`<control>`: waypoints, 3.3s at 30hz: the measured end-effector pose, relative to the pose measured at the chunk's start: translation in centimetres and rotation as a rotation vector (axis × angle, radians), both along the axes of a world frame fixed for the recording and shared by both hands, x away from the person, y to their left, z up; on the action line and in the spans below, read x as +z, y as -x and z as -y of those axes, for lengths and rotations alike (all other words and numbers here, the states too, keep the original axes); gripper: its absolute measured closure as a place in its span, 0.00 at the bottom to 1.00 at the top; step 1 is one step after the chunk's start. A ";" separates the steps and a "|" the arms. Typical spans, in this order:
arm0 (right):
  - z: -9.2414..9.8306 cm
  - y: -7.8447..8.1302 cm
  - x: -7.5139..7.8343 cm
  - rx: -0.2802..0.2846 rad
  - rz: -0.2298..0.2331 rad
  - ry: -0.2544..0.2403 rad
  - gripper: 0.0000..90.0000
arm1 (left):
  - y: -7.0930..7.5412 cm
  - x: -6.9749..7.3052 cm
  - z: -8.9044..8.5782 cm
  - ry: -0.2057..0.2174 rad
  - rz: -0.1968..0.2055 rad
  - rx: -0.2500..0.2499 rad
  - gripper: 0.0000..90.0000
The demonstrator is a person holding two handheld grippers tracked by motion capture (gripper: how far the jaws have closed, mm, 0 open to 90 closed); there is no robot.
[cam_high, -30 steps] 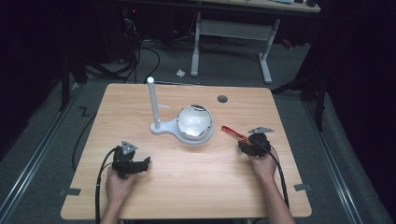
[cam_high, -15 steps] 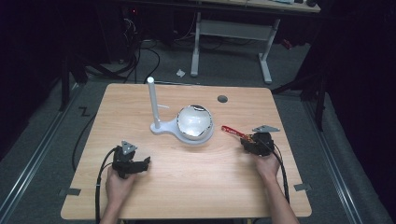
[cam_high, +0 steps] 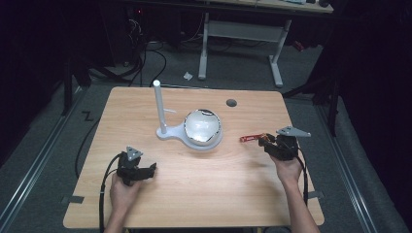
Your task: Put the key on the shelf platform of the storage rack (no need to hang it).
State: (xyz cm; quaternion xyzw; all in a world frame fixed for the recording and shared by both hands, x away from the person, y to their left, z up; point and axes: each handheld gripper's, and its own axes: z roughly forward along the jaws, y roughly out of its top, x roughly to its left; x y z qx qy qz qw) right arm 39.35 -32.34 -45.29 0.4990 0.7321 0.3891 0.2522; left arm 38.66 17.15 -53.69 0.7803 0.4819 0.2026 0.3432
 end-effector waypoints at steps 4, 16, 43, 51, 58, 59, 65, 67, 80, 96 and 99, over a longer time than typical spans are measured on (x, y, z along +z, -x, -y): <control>-0.1 0.5 0.8 0.013 0.010 0.008 0.70 | 0.0 0.0 0.0 0.000 0.000 0.000 0.19; -0.8 1.6 3.6 0.065 0.054 0.001 0.70 | 0.0 0.0 0.0 0.000 0.001 0.000 0.19; -4.0 1.5 6.9 0.214 0.046 -0.080 0.70 | 0.0 0.0 0.0 0.001 0.001 -0.001 0.20; -5.7 1.1 8.0 0.273 0.052 -0.093 0.70 | 0.0 0.0 0.0 0.000 0.003 0.001 0.20; -7.7 0.6 8.8 0.326 0.050 -0.085 0.70 | 0.0 0.0 0.0 -0.001 0.003 0.001 0.20; -8.0 0.5 9.0 0.336 0.053 -0.081 0.70 | 0.0 0.0 0.0 0.001 0.003 0.002 0.20; -9.6 -0.3 10.7 0.386 0.065 -0.099 0.70 | 0.0 0.0 0.0 -0.002 0.001 0.000 0.20; -9.9 -0.4 10.8 0.391 0.065 -0.094 0.70 | 0.0 0.0 0.0 -0.001 0.002 0.001 0.20; -12.9 -2.5 11.6 0.419 0.070 -0.088 0.70 | 0.0 0.0 0.0 -0.002 0.002 0.001 0.20; -14.8 -5.2 10.0 0.383 0.014 -0.067 0.70 | 0.0 0.0 0.0 0.000 0.001 0.000 0.20; -15.0 -5.5 9.9 0.382 0.007 -0.058 0.70 | 0.0 0.0 0.0 0.000 0.001 0.000 0.20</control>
